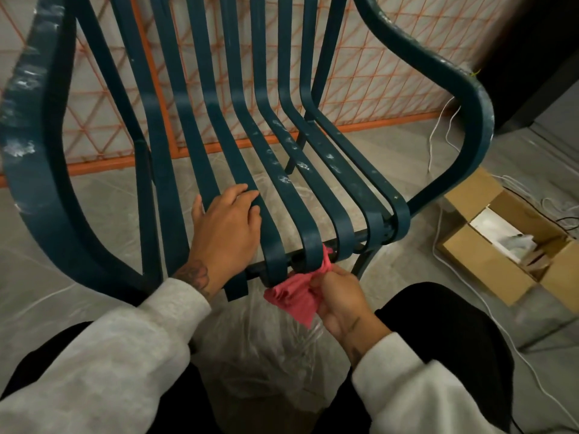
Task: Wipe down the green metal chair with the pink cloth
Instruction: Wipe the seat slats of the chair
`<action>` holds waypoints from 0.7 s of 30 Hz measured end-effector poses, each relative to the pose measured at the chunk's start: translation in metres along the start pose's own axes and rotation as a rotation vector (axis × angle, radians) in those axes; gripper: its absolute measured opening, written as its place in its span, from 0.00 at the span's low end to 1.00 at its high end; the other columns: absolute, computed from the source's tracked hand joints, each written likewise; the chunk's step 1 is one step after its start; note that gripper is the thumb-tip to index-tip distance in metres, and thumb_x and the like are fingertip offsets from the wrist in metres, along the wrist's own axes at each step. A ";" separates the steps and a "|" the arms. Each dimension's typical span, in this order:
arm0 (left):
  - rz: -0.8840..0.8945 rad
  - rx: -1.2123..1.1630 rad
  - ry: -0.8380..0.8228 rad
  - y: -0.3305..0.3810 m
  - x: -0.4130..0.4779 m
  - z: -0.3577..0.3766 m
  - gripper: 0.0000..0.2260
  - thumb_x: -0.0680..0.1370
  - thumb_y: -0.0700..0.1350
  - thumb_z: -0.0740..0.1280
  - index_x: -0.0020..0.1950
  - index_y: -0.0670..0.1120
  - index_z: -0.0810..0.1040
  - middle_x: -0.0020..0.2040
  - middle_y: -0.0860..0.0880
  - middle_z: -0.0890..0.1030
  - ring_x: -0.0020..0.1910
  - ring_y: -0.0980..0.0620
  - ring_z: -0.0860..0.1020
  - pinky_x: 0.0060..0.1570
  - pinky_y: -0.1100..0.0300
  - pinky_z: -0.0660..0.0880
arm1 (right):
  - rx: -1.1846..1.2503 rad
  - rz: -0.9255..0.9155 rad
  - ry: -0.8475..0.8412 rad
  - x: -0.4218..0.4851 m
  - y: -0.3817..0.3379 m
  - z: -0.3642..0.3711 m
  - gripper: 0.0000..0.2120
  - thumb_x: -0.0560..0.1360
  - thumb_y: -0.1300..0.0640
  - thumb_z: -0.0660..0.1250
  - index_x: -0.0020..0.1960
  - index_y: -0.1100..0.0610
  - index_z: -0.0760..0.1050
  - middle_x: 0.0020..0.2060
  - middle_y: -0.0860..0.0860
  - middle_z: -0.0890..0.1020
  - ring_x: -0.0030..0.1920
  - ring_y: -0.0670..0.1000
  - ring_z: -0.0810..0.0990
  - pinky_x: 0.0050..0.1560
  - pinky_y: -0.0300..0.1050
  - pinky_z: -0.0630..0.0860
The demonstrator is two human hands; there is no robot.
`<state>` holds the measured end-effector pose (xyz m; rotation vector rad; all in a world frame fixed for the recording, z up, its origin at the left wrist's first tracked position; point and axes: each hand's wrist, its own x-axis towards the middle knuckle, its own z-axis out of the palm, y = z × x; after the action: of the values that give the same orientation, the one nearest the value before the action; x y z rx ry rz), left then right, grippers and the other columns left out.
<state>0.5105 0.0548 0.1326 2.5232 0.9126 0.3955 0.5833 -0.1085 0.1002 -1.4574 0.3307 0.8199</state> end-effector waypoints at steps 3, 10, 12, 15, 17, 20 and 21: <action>0.000 -0.011 0.003 0.002 0.000 -0.001 0.18 0.84 0.50 0.54 0.74 0.50 0.70 0.75 0.53 0.67 0.73 0.50 0.67 0.77 0.40 0.46 | 0.164 0.053 0.070 0.006 0.003 0.008 0.22 0.71 0.79 0.50 0.54 0.64 0.76 0.45 0.65 0.81 0.42 0.62 0.82 0.50 0.60 0.80; 0.001 -0.022 0.009 0.002 0.000 -0.001 0.18 0.84 0.50 0.55 0.74 0.51 0.70 0.75 0.53 0.67 0.73 0.50 0.67 0.77 0.41 0.45 | 0.082 -0.122 0.073 -0.014 0.012 -0.001 0.13 0.75 0.74 0.60 0.53 0.60 0.78 0.48 0.67 0.82 0.48 0.66 0.82 0.55 0.67 0.78; 0.001 -0.027 0.009 0.001 0.000 0.000 0.18 0.84 0.50 0.55 0.74 0.51 0.70 0.75 0.53 0.67 0.73 0.51 0.67 0.77 0.42 0.45 | 0.006 -0.196 0.073 -0.021 0.013 -0.003 0.11 0.77 0.69 0.64 0.48 0.56 0.81 0.43 0.60 0.84 0.47 0.64 0.83 0.52 0.64 0.80; 0.004 -0.033 0.018 0.000 0.000 0.001 0.18 0.84 0.50 0.55 0.74 0.50 0.71 0.75 0.53 0.68 0.72 0.51 0.68 0.77 0.43 0.45 | -0.280 -0.383 0.092 -0.026 0.011 -0.007 0.11 0.78 0.61 0.67 0.44 0.46 0.82 0.38 0.51 0.85 0.43 0.54 0.85 0.46 0.52 0.83; 0.006 -0.031 0.024 -0.001 0.000 0.001 0.18 0.84 0.50 0.55 0.73 0.51 0.71 0.74 0.53 0.68 0.72 0.51 0.68 0.77 0.43 0.45 | -0.453 -0.574 0.118 -0.027 0.005 -0.009 0.08 0.77 0.58 0.68 0.50 0.46 0.82 0.40 0.50 0.82 0.41 0.46 0.82 0.43 0.39 0.82; 0.009 -0.033 0.040 -0.001 0.000 0.003 0.18 0.84 0.50 0.56 0.73 0.50 0.72 0.74 0.53 0.69 0.71 0.52 0.68 0.77 0.43 0.45 | -0.675 -0.841 0.136 -0.025 -0.015 -0.005 0.13 0.76 0.58 0.71 0.60 0.51 0.80 0.49 0.48 0.77 0.43 0.41 0.78 0.40 0.26 0.74; 0.008 -0.031 0.045 -0.001 0.001 0.003 0.18 0.84 0.50 0.56 0.73 0.50 0.72 0.74 0.53 0.69 0.71 0.52 0.69 0.77 0.43 0.46 | -0.776 -0.907 0.113 -0.025 -0.024 -0.002 0.14 0.76 0.59 0.71 0.61 0.52 0.80 0.51 0.48 0.76 0.45 0.42 0.78 0.41 0.27 0.74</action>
<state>0.5118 0.0552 0.1293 2.4998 0.9064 0.4669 0.5821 -0.1151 0.1339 -2.1049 -0.6200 0.0912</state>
